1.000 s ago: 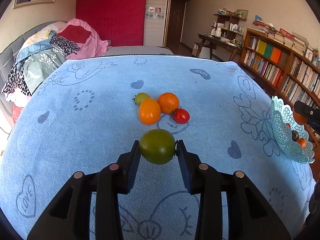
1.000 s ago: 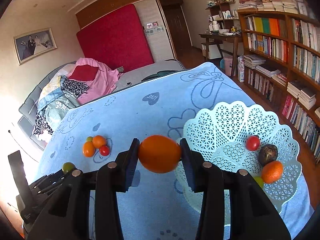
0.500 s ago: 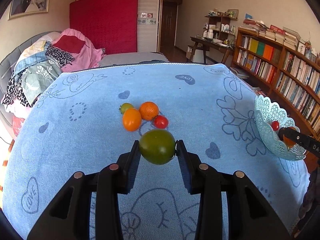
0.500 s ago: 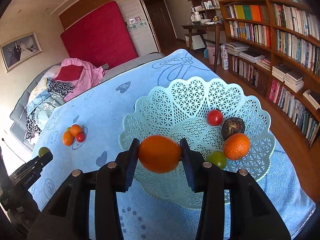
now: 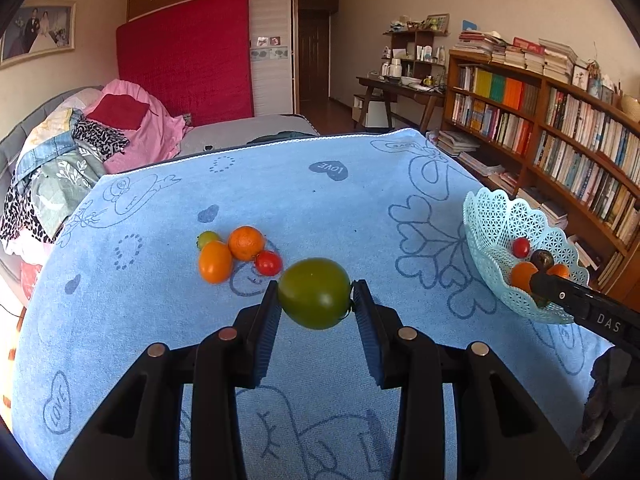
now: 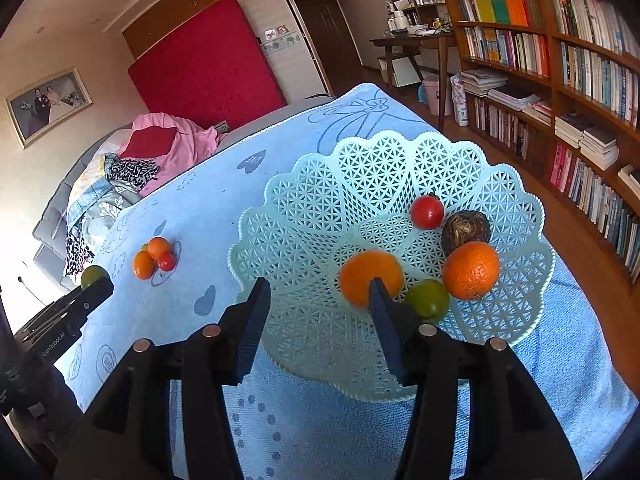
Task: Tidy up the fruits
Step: 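Lower the green tomato into the basket and open the left tool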
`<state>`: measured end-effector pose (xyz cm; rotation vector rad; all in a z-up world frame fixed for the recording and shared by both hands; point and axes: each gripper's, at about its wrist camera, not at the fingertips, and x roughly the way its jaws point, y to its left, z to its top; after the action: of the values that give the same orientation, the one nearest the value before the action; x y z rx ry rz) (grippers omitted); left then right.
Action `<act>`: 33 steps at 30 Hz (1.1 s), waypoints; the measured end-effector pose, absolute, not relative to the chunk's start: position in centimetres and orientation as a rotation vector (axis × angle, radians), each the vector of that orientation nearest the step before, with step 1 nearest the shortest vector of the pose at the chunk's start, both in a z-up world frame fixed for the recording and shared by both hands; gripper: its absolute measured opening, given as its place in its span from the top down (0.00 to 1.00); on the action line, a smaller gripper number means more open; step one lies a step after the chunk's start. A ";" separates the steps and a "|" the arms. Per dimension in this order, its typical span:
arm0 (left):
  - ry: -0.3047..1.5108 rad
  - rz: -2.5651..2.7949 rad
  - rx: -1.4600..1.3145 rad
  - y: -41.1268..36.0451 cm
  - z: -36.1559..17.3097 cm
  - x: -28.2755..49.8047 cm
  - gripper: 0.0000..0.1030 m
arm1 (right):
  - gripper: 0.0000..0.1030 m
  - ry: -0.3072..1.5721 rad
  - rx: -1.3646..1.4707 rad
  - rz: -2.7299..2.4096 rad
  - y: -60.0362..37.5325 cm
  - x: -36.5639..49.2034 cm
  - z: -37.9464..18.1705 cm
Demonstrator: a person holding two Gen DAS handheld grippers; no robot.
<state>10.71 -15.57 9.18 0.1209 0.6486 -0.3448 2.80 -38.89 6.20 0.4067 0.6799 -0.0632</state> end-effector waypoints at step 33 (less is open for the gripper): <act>0.629 -0.625 0.224 -29.4 10.2 9.3 0.63 | 0.43 0.512 0.498 -0.213 -45.6 -1.5 8.9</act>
<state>9.29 -29.38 10.21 0.2236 0.6286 -0.6252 -1.45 -45.63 8.93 0.4977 0.5124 -0.2126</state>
